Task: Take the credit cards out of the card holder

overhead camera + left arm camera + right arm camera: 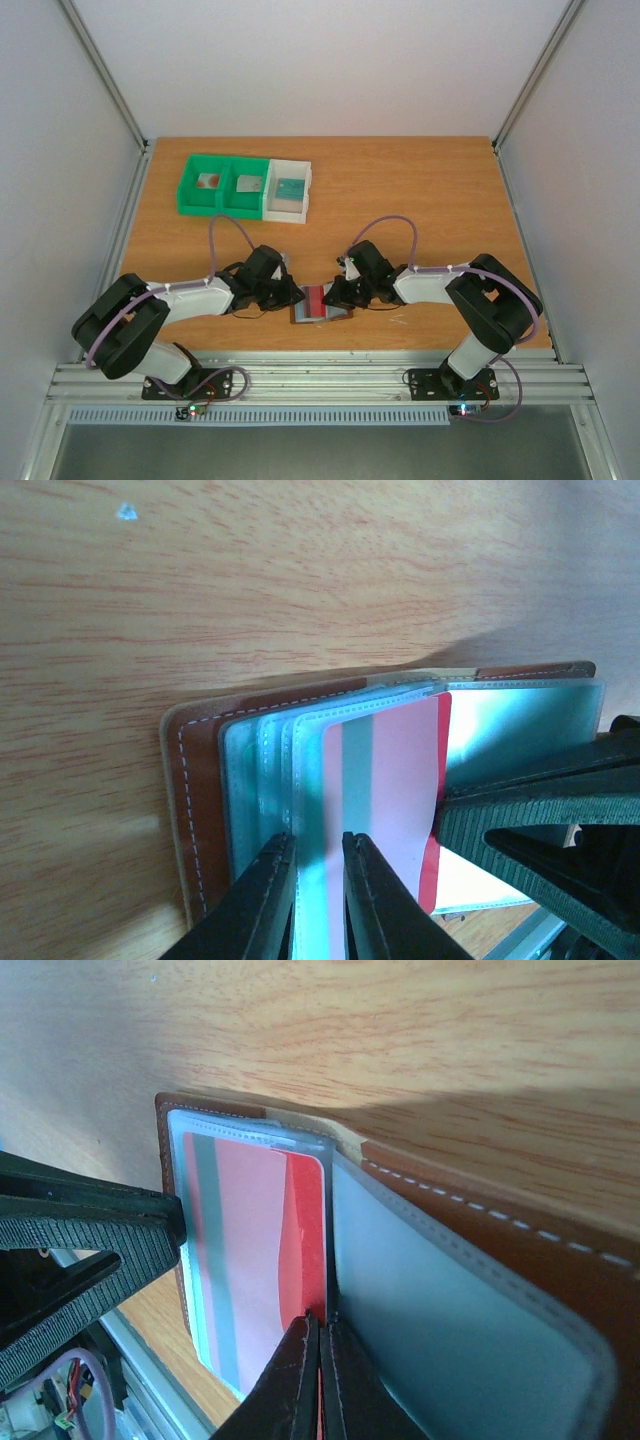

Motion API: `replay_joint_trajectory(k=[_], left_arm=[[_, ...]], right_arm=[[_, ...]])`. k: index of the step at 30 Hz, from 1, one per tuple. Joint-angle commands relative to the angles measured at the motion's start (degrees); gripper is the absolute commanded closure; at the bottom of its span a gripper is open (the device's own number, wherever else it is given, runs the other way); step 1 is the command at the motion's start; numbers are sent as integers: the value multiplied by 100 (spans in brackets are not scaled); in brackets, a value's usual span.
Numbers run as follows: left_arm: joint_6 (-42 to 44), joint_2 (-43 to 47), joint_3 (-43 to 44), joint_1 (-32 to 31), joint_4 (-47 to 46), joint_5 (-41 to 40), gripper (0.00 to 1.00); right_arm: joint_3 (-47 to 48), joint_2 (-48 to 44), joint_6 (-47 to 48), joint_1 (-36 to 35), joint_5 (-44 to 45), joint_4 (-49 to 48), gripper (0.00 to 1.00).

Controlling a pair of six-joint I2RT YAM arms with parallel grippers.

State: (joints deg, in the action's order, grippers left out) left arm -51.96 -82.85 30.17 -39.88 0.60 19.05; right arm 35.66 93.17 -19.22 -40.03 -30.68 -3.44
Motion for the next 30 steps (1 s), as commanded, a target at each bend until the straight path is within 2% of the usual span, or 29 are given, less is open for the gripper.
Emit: replay_joint_trajectory(k=[1,3,7,12,15,20,30], left_arm=[[150,-202,-62,-16,408,-237,84],[153,-189,-89,-20,385,-231,84],[147,-168,-75,-20,378,-219,84],[127,-178,-95,-18,345,-208,84],[117,-202,-91,-20,352,-217,84],[84,-150,-88,-17,423,-277,85],[134,-11,-36,-20,744,-551,85]], right_arm=[[-121,-63,-33,140,122,125,99],[-131,-58,-46,152,108,89,98],[-82,100,-61,145,18,23,89],[-94,268,-108,156,-95,-166,87],[-101,311,-93,159,-102,-220,89],[-264,314,-169,257,-202,-470,99],[-499,10,-179,486,-308,-555,99]])
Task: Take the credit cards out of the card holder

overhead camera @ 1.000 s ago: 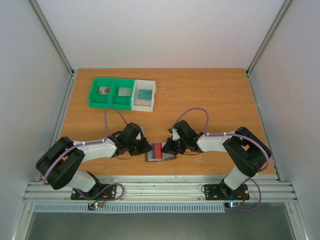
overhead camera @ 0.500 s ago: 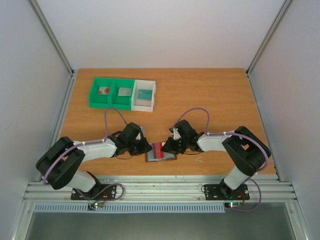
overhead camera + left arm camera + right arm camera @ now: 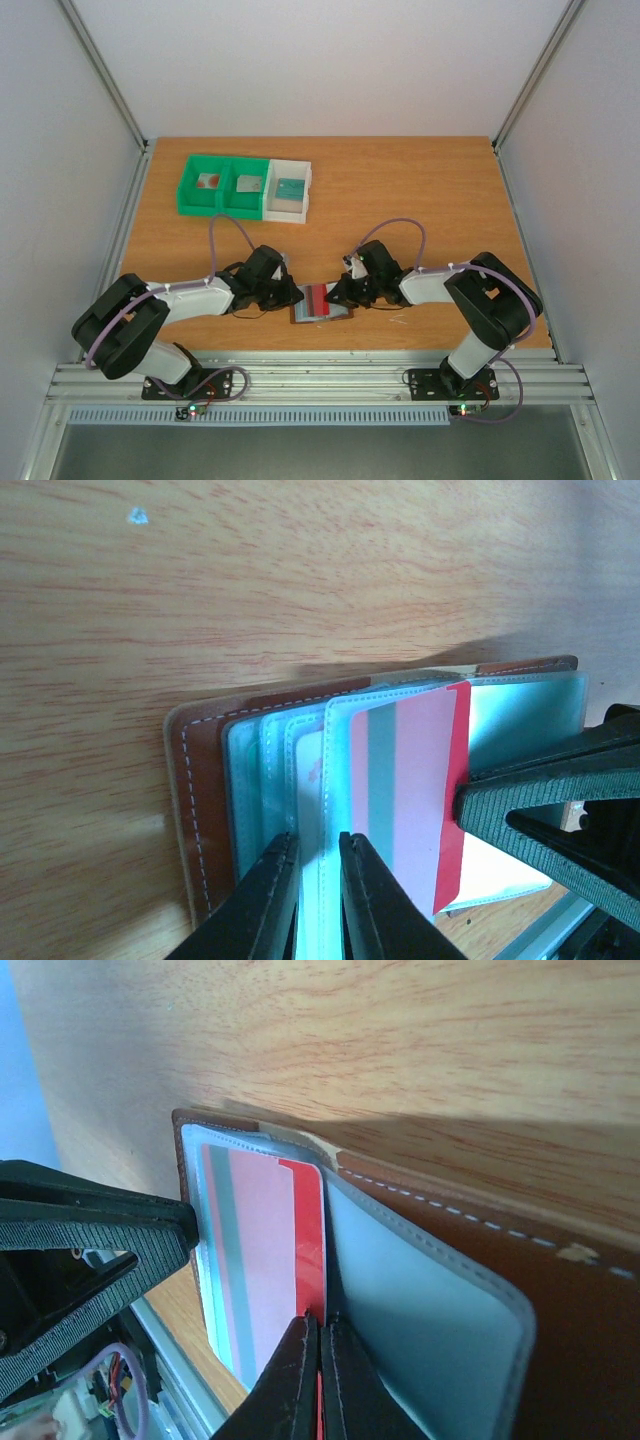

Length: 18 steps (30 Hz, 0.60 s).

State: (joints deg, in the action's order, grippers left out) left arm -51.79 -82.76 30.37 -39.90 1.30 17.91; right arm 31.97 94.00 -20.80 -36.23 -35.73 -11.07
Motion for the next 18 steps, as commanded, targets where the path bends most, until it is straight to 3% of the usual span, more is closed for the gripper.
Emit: replay_joint_trajectory(k=[1,18], left_arm=[[121,-30,-31,-18,702,-427,85],[73,-7,-7,-15,771,-560,85]], right_arm=[[-136,-117,-14,119,217,249,99],[32,-812,85,195,470,1198,99]])
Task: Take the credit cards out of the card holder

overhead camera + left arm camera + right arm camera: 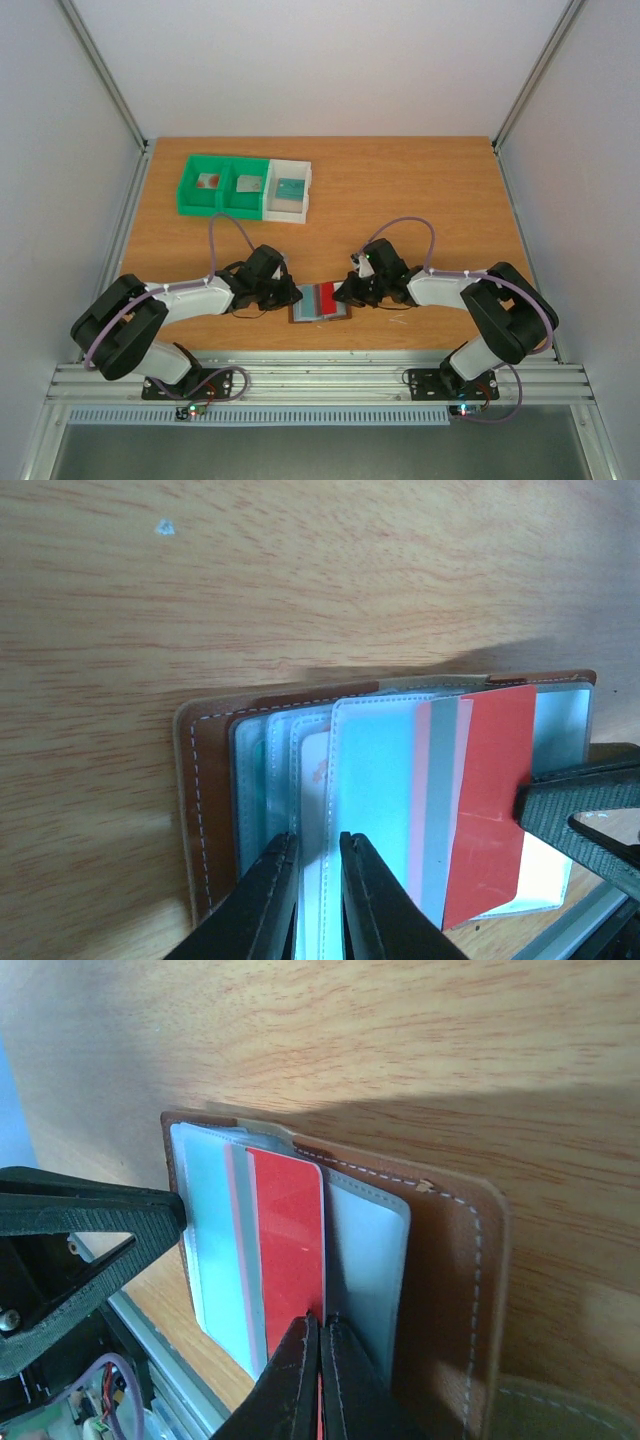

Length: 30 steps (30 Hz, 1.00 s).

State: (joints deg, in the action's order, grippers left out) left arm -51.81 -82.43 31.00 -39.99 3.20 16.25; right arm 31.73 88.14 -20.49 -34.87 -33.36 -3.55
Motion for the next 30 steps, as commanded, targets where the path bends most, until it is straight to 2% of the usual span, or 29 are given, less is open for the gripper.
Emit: replay_joint_trajectory(k=[1,7,13,20,25,30], left_arm=[[75,-50,-68,-9,581,-388,85],[53,71,56,-5,695,-352,80],[180,409,325,-9,994,-408,67],[520,964,758,-9,1672,-597,48],[823,1218,1109,-9,2059,-569,44],[996,1440,1223,-9,2278,-567,43]], right_arm=[[79,-282,57,60,265,558,99],[391,-529,-2,68,454,1424,99],[660,-916,-207,74,448,1882,99],[1122,-1268,-352,69,441,2494,99],[1744,-1276,-730,68,702,3390,99],[2545,-1202,-1506,73,1479,4746,99]])
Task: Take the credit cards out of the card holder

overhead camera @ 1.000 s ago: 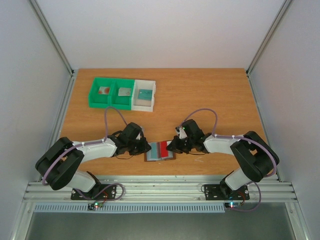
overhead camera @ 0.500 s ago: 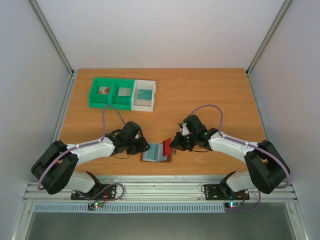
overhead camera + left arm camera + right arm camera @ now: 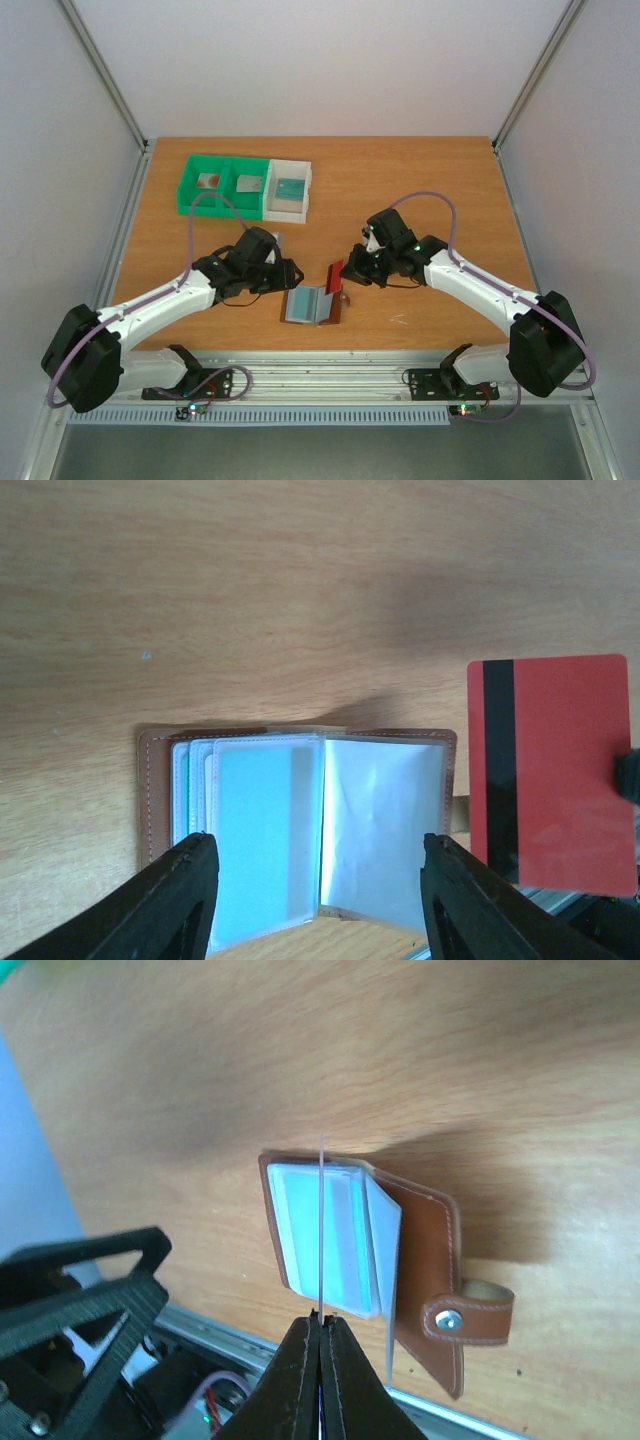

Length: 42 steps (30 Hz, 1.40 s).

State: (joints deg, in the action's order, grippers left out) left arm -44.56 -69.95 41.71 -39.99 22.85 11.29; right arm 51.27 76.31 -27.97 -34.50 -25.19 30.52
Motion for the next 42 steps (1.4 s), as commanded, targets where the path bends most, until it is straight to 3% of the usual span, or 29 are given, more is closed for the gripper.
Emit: replay_joint_trajectory(k=[1,8,14,20,23,27,30,34,42], left_arm=[[264,217,141,-7,303,-35,43],[41,318,-90,-5,-69,364,42],[-72,517,-126,-8,34,334,40],[94,750,135,-9,484,96,40],[219,894,150,-9,312,244,42],[630,1102,90,-15,-176,378,47],[1081,1323,75,-211,-451,-6,50],[1676,1594,-1,-418,-821,-187,51],[2981,1656,-670,-609,-2387,599,52]], right_arm=[[804,51,-871,34,776,1620,99],[1928,611,-1437,31,1043,2764,99],[1960,699,-1438,31,1245,2679,99],[1444,387,-386,28,1678,1782,99],[1223,97,-611,16,1692,1796,99],[1659,275,-847,27,1157,2321,99],[1600,285,-880,20,369,1831,99],[1680,289,-1577,15,169,2189,99],[2219,592,-2286,15,-187,2722,99]])
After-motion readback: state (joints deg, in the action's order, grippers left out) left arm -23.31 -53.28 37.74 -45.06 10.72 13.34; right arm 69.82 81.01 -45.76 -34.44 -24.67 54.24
